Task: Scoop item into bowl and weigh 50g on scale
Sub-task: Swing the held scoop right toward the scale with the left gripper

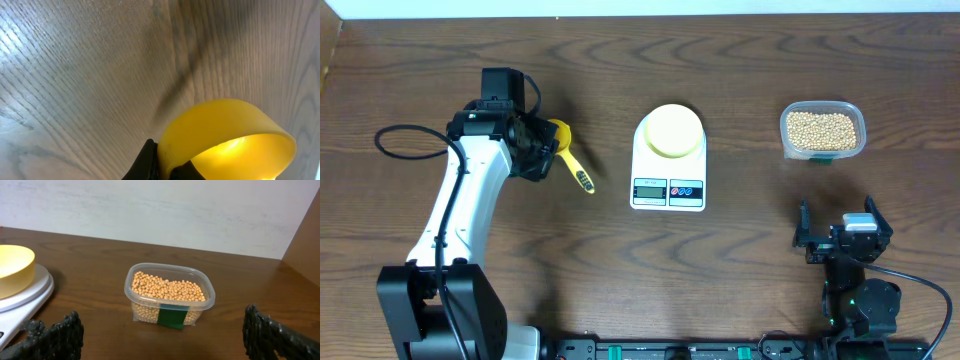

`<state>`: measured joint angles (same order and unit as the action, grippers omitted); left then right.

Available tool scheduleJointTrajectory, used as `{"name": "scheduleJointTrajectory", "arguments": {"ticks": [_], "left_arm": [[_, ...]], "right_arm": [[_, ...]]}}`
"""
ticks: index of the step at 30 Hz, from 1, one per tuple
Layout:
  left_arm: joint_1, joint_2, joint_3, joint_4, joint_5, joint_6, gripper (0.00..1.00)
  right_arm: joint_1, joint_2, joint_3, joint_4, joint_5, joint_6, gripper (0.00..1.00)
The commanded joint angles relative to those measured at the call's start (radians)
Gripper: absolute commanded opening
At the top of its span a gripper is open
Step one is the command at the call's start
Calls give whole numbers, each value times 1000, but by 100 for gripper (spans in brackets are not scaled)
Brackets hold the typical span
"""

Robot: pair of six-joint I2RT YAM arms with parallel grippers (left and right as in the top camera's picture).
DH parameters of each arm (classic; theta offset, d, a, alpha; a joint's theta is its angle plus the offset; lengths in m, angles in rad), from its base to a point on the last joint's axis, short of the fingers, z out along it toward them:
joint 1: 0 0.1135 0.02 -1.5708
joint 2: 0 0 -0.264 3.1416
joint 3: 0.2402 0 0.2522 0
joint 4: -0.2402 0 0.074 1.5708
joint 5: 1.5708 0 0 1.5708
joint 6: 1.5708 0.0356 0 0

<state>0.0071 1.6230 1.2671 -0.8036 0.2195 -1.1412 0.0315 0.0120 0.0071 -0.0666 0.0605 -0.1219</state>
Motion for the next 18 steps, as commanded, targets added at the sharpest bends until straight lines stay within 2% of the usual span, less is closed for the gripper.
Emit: {"name": "scheduleJointTrajectory", "arguments": {"ticks": [1, 8, 13, 18], "left_arm": [[0, -22, -6, 0, -3, -78, 8], [0, -22, -6, 1, -2, -224, 8], [0, -22, -6, -2, -2, -236, 8], [0, -22, -6, -11, 11, -323, 8]], "right_arm": [[7, -7, -2, -4, 8, -14, 99], [7, -7, -2, -4, 8, -14, 99], [7, -7, -2, -4, 8, -14, 99], [7, -7, -2, -4, 8, -14, 99]]}}
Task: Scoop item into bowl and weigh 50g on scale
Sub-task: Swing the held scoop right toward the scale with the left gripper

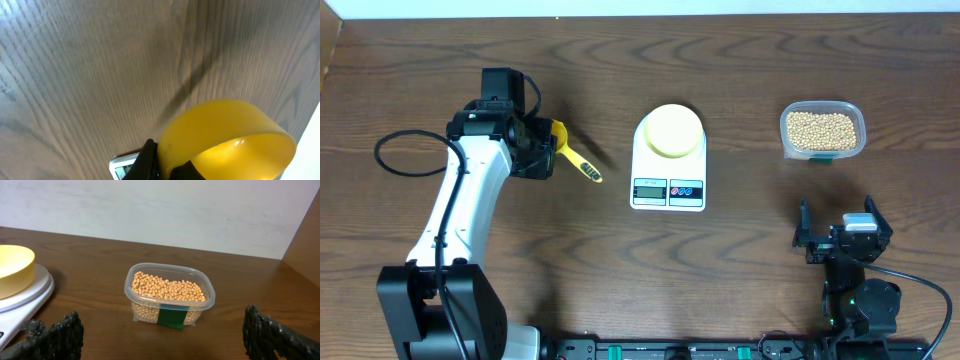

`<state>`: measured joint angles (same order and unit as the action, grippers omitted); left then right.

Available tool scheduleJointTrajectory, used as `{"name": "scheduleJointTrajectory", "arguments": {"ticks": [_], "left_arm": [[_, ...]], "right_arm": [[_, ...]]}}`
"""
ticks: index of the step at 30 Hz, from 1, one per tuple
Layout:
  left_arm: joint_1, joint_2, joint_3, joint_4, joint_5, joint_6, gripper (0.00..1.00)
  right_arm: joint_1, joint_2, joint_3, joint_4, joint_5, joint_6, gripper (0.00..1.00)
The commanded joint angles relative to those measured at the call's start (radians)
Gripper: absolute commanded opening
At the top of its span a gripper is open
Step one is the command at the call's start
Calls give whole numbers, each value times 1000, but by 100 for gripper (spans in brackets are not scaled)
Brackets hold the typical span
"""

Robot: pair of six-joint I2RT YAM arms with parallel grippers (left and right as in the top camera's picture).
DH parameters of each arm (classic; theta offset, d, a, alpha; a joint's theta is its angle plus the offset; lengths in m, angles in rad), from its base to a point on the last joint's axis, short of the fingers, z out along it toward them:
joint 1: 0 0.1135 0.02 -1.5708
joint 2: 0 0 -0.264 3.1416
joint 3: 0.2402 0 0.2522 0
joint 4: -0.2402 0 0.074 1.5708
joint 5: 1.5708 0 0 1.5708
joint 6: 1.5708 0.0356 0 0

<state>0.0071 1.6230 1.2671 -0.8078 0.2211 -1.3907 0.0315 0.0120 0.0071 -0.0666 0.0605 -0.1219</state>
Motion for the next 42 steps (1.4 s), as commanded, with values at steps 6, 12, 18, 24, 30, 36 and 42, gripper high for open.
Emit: {"name": "scheduleJointTrajectory", "arguments": {"ticks": [6, 12, 18, 24, 30, 36, 42], "left_arm": [[0, -22, -6, -6, 76, -146, 8], [0, -22, -6, -7, 114, -228, 8], [0, -22, -6, -6, 161, -278, 8], [0, -22, -6, -6, 161, -371, 8], [0, -22, -6, -6, 161, -395, 8], [0, -22, -6, -6, 164, -407, 8], [0, -22, -6, 10, 165, -407, 8]], "right_arm": [[7, -7, -2, -4, 8, -14, 99], [7, -7, -2, -4, 8, -14, 99], [7, -7, -2, -4, 8, -14, 99], [7, -7, -2, -2, 8, -14, 99], [7, -7, -2, 3, 7, -14, 99], [7, -7, -1, 3, 8, 111, 99], [6, 12, 34, -8, -95, 312, 99]]}}
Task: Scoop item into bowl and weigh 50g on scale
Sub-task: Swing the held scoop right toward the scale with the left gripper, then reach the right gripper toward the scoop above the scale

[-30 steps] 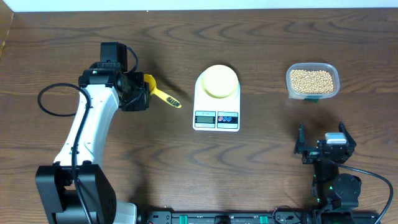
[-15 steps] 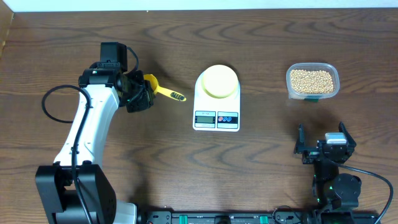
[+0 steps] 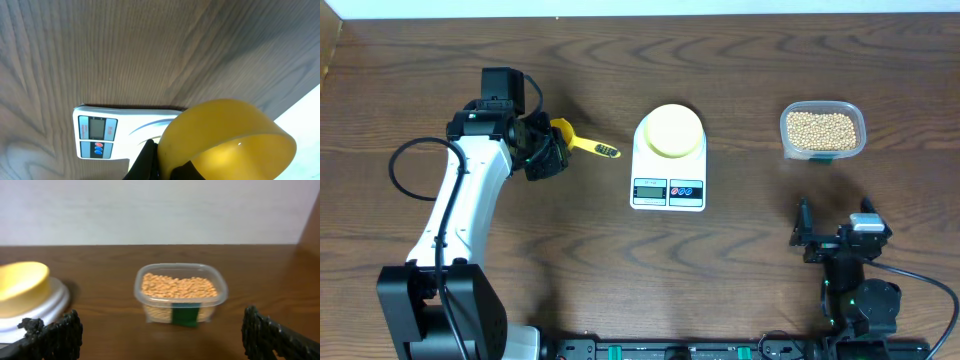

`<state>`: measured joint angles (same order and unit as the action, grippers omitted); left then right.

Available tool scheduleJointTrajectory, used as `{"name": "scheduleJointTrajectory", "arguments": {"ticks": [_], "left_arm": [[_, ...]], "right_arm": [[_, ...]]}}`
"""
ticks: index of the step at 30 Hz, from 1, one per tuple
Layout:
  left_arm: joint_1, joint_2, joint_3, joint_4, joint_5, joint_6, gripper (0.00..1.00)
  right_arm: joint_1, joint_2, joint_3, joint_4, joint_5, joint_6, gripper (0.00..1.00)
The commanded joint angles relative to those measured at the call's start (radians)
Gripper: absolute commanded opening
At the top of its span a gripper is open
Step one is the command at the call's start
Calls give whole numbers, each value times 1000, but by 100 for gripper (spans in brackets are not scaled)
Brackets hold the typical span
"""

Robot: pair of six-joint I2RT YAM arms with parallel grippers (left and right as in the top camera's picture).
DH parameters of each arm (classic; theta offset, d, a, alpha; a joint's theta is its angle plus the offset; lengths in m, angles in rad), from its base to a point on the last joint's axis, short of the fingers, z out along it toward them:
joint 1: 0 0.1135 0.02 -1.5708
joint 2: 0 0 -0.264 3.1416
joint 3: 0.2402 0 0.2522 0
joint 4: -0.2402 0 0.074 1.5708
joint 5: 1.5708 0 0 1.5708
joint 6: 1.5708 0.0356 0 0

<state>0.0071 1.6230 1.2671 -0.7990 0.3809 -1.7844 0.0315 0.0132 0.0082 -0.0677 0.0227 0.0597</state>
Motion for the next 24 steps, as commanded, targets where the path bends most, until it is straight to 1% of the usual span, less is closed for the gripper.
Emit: {"name": "scheduleJointTrajectory", "arguments": {"ticks": [1, 4, 10, 12, 15, 18, 20, 24], "left_arm": [[0, -22, -6, 2, 5, -13, 8], [0, -22, -6, 5, 5, -13, 8], [0, -22, -6, 11, 5, -13, 8], [0, -22, -6, 11, 6, -13, 8], [0, -22, -6, 11, 53, -13, 8], [0, -22, -6, 12, 61, -13, 8], [0, -22, -6, 12, 61, -13, 8], [0, -22, -6, 12, 100, -13, 8]], "right_arm": [[5, 23, 50, -20, -60, 150, 99], [5, 90, 135, -79, -69, 165, 99], [2, 320, 364, -117, -228, 167, 99], [2, 417, 436, -124, -278, 193, 99], [2, 563, 530, -124, -403, 232, 99], [2, 695, 608, -122, -529, 290, 99], [2, 782, 652, -89, -633, 311, 99], [2, 902, 667, 81, -785, 320, 99]]}}
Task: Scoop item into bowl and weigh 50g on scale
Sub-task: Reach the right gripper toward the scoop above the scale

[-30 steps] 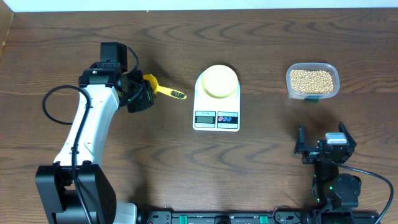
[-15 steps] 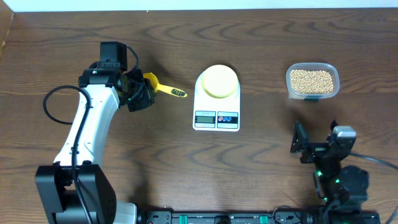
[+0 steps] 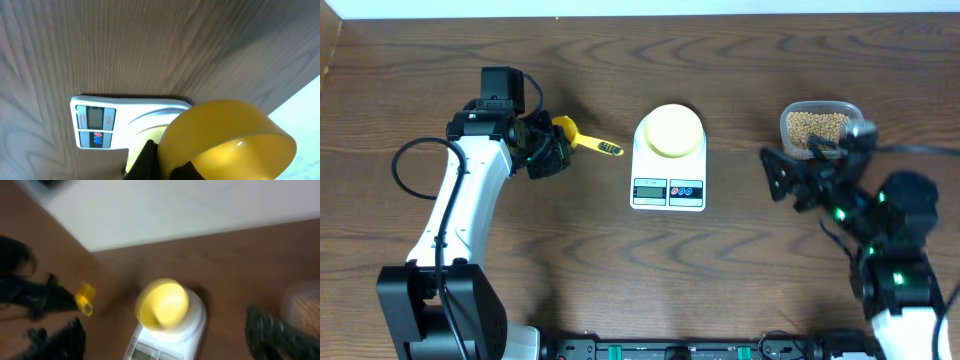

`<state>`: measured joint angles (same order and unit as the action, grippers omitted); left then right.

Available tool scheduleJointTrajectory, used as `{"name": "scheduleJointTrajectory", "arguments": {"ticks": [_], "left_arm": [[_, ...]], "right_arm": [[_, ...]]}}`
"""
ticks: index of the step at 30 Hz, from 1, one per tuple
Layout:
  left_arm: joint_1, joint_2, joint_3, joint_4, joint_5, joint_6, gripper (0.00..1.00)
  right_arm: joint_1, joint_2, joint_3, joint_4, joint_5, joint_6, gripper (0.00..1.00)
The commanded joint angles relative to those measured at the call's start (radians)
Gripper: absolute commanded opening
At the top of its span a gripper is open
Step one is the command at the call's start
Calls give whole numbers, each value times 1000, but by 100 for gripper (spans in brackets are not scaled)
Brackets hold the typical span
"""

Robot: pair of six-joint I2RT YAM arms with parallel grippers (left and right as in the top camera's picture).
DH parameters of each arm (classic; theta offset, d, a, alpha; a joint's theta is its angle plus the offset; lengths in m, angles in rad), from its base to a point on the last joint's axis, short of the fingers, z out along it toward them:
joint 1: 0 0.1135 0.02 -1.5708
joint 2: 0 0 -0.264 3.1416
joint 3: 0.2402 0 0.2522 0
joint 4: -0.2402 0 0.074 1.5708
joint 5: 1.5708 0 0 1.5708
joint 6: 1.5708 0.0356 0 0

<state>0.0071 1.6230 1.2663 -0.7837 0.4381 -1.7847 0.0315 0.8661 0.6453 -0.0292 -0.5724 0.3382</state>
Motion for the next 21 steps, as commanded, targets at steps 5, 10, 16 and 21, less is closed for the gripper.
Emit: {"name": "scheduleJointTrajectory", "arguments": {"ticks": [5, 10, 16, 21], "left_arm": [[-11, -22, -6, 5, 79, -13, 8], [-51, -22, -6, 14, 79, -52, 8], [-114, -22, -6, 70, 79, -87, 8], [-150, -22, -6, 97, 79, -106, 8]], "right_arm": [[9, 166, 30, 198, -227, 298, 99], [66, 282, 30, 336, -216, 430, 99], [182, 414, 30, 491, -180, 492, 99], [257, 478, 30, 519, -84, 496, 98]]}}
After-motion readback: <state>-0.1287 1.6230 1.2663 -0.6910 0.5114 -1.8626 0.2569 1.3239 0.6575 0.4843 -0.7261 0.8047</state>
